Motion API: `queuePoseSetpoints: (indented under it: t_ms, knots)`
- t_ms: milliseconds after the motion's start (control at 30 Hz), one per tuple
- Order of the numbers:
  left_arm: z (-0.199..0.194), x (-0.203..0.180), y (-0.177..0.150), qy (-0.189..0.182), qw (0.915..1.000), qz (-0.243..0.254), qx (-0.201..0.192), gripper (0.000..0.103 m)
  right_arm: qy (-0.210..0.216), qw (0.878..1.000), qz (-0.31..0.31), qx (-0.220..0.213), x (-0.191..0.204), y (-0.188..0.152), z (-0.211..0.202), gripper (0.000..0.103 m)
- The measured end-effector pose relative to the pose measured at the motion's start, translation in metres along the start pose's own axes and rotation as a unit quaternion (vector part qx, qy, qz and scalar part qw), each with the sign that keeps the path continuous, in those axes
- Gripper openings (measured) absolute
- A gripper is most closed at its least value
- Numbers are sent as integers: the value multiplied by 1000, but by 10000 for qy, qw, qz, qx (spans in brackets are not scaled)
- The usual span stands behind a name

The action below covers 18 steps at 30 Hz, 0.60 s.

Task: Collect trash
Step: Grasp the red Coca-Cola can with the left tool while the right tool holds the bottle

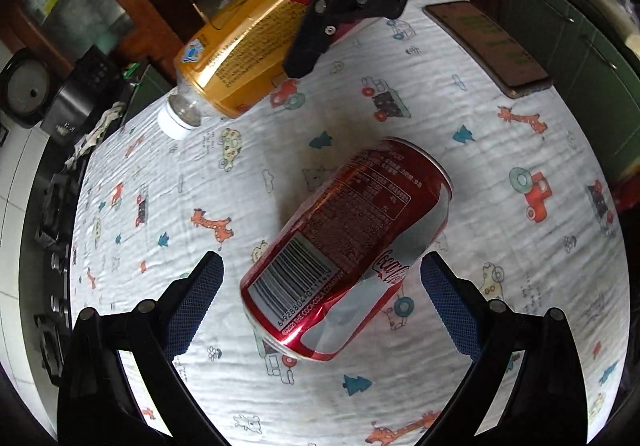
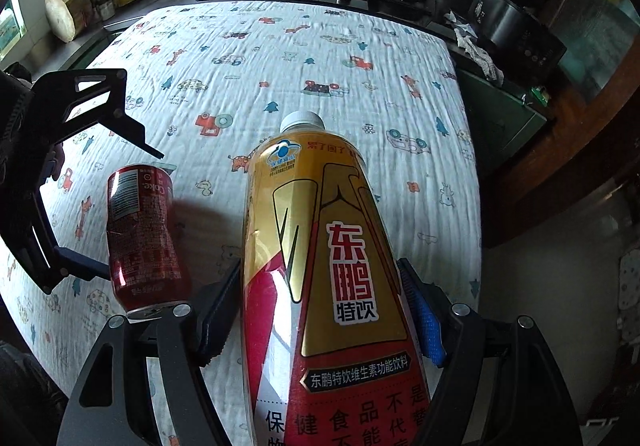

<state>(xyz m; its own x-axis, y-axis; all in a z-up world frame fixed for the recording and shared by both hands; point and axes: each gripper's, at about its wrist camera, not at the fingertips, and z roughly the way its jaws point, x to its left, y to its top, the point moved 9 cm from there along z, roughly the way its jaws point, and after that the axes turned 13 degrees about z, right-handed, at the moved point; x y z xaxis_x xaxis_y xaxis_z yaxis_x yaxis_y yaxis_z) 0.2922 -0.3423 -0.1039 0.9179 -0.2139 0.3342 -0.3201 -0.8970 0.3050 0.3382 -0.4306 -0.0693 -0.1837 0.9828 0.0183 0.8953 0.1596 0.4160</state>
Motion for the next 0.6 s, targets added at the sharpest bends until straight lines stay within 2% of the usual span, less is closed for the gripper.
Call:
queuePoseSetpoints:
  t_ms: [100,267,600]
  knots:
    - [10,-4,1,-129,9997,200,86,98,34,10000,22,48,-2,-1,6,72]
    - [22,-5,6,-319,9993,193,95,97,80,9999,68,109,-5,-1,16,72]
    - [20,-7,7,-252,9988,-423,-71,84,173,9998,59,114,3,-1,21,72]
